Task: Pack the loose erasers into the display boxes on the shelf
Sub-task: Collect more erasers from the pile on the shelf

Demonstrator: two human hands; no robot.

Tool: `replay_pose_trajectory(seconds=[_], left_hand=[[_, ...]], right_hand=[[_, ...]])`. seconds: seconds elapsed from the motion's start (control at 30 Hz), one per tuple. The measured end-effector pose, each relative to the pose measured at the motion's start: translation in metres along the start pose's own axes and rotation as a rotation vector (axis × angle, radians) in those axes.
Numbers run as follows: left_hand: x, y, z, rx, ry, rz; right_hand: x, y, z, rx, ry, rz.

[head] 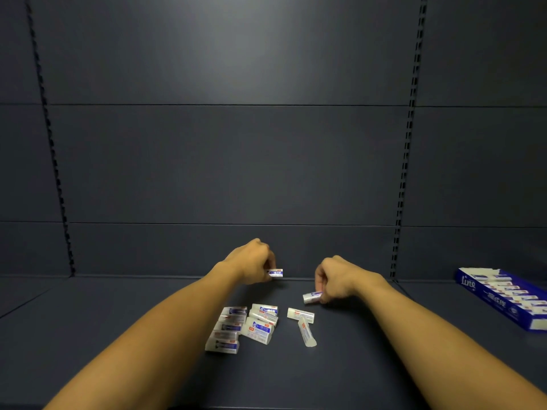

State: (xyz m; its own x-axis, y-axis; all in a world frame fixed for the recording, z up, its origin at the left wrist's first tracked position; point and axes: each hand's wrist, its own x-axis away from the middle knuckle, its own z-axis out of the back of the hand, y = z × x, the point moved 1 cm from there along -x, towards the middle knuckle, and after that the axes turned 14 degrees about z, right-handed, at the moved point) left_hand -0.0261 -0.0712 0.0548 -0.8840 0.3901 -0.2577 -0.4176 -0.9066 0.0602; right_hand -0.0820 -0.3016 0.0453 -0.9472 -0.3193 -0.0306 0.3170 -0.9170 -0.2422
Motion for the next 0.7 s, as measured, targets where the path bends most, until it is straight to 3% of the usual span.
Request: replay_pose_trajectory(seconds=[0.3,0.7], left_hand=[[-0.008,0.012,0.002,0.021,0.053,-0.028],[-0.013,0.056,-0.008,0.065,0.085,-0.171]], right_hand=[[0.015,0.003,0.012,0.066,0.245,0.029],[0.077,0.012,0.019,0.146,0.394,-0.183]])
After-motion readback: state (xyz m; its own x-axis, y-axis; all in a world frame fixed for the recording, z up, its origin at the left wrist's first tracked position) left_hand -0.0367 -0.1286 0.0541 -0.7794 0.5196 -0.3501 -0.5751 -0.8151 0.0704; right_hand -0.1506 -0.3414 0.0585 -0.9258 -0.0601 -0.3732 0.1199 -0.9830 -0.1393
